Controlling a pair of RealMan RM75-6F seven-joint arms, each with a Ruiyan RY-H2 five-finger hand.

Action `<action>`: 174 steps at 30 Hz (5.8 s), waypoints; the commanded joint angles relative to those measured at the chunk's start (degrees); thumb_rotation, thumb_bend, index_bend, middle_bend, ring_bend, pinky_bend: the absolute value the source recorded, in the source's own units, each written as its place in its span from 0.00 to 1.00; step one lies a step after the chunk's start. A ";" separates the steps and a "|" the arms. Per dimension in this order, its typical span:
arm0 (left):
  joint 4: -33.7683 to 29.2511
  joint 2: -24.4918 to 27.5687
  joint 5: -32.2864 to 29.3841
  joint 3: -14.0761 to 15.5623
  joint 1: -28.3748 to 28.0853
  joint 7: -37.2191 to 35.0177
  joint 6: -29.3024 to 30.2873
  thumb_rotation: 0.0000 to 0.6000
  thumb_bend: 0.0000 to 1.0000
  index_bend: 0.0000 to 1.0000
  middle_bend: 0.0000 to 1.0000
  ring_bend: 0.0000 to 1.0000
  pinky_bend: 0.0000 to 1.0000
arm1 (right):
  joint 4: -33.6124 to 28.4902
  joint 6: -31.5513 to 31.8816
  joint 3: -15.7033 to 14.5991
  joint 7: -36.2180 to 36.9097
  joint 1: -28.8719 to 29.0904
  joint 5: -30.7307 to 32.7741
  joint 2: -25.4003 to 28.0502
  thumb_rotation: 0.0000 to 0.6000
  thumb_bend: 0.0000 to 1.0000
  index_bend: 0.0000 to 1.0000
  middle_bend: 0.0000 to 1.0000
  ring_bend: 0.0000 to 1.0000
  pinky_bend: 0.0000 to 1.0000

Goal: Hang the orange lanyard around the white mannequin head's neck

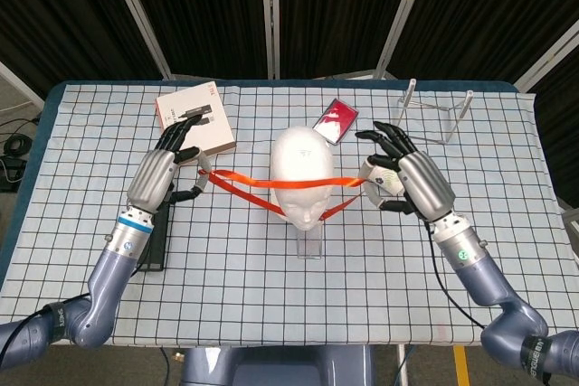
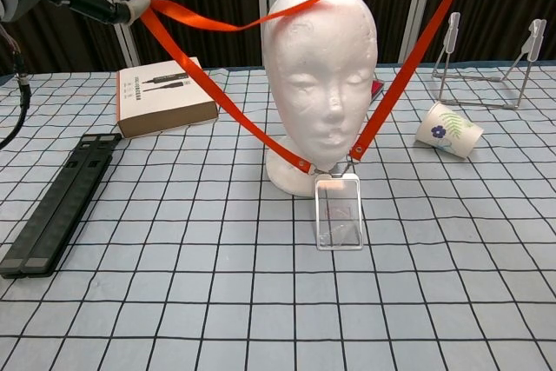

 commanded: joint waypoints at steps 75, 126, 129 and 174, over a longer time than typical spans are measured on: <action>-6.83 16.24 0.35 18.73 20.85 19.48 21.59 1.00 0.00 0.00 0.00 0.00 0.00 | 10.94 -11.73 -13.97 -11.40 -6.31 -1.35 0.31 1.00 1.00 0.35 0.25 0.10 0.11; -1.73 17.13 2.98 15.34 24.36 14.65 16.12 1.00 0.00 0.00 0.00 0.00 0.00 | 10.95 -25.34 -13.76 -23.94 1.81 4.89 -17.17 1.00 1.00 0.27 0.22 0.14 0.19; -1.74 17.09 3.05 15.22 24.46 14.73 16.07 1.00 0.00 0.00 0.00 0.00 0.00 | 10.00 -25.50 -14.11 -23.71 1.95 4.14 -16.87 1.00 1.00 0.27 0.22 0.14 0.19; -1.56 16.84 3.59 13.54 25.52 15.17 14.57 1.00 0.00 0.00 0.00 0.00 0.00 | 7.27 -23.18 -13.63 -25.85 3.19 2.14 -18.01 1.00 1.00 0.27 0.22 0.14 0.20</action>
